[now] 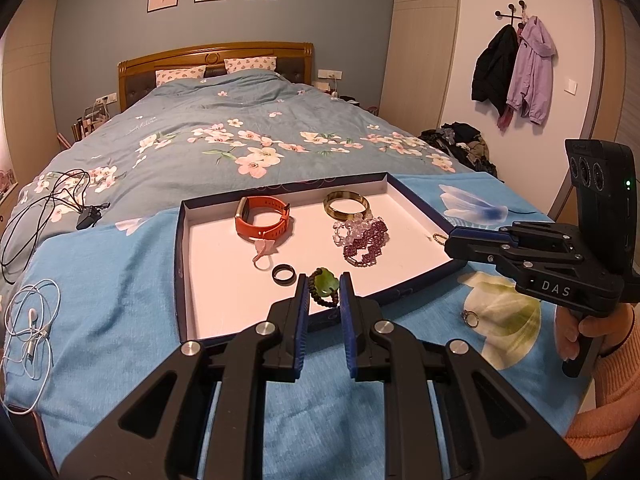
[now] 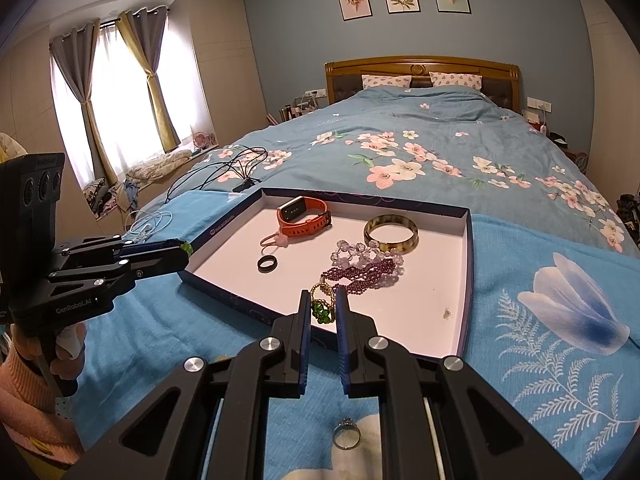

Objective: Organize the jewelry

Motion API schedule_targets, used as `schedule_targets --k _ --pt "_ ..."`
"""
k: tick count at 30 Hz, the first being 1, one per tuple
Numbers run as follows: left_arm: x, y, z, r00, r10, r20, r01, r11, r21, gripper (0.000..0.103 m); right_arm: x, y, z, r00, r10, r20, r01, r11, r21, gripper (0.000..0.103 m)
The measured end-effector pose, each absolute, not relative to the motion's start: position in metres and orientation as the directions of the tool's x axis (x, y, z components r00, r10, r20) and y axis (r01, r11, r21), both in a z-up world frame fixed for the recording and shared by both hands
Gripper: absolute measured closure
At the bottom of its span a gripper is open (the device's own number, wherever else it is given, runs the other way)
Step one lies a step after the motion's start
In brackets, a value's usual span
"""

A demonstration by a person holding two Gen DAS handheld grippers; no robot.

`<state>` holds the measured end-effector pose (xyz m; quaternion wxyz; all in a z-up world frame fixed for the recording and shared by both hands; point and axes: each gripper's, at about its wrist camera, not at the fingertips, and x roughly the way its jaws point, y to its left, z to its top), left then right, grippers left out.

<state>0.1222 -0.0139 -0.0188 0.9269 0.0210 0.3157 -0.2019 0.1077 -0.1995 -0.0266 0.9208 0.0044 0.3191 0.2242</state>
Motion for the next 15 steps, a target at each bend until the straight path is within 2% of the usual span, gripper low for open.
schedule_targets --k 15 --pt "0.1264 -0.0162 -0.0197 0.718 -0.359 -0.596 0.386 0.918 -0.088 0.088 0.1141 -0.1988 -0.0298 0.695 0.414 -0.588 -0.411 0.900 0.147 0.093"
